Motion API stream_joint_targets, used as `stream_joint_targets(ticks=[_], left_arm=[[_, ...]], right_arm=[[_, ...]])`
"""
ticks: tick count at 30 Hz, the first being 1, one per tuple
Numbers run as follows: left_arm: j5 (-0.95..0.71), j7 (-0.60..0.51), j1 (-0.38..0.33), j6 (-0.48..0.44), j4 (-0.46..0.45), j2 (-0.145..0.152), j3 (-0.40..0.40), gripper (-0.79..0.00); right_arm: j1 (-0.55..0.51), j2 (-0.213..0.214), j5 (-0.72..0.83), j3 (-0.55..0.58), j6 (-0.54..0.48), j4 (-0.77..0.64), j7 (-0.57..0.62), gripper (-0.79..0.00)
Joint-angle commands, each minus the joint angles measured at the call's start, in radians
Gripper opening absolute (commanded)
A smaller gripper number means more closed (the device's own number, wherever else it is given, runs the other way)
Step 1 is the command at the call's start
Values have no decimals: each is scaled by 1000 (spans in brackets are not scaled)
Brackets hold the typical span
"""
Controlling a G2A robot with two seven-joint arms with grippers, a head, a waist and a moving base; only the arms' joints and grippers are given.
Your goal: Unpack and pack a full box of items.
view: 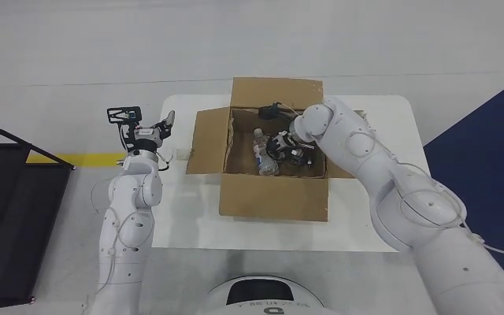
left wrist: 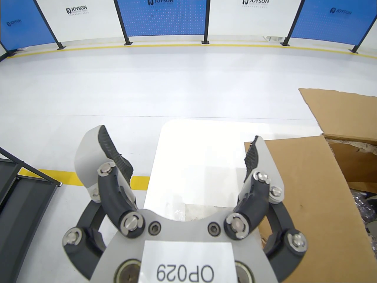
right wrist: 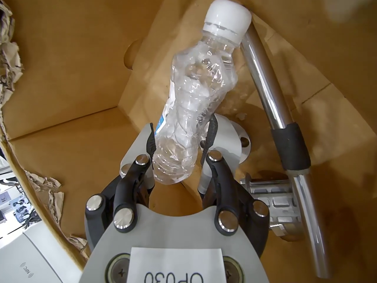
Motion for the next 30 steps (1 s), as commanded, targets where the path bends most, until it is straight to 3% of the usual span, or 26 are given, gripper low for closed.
stream_joint_targets(ticks=[1,2,3,9,17,21,25,27,30], left_arm=[[0,0,0,0,0,0,0,0],[0,0,0,0,0,0,0,0],[0,0,0,0,0,0,0,0],[0,0,0,0,0,0,0,0],[0,0,0,0,0,0,0,0],[0,0,0,0,0,0,0,0],[0,0,0,0,0,0,0,0],[0,0,0,0,0,0,0,0],[0,0,0,0,0,0,0,0]], right_arm=[[-1,-9,-9,-1,4,11,-4,-631],[-1,-14,-16,-1,4,17,-7,-754],[-1,-18,-21,-1,5,23,-11,-785],[3,-31,-50,8,-38,52,-55,-785],[17,27,-113,56,-289,51,-215,-785],[16,89,-194,96,-357,-23,-386,-785],[-42,191,-287,177,-415,-150,-582,-785],[-84,240,-330,216,-401,-241,-606,-785],[-182,324,-366,302,-290,-473,-547,-785]])
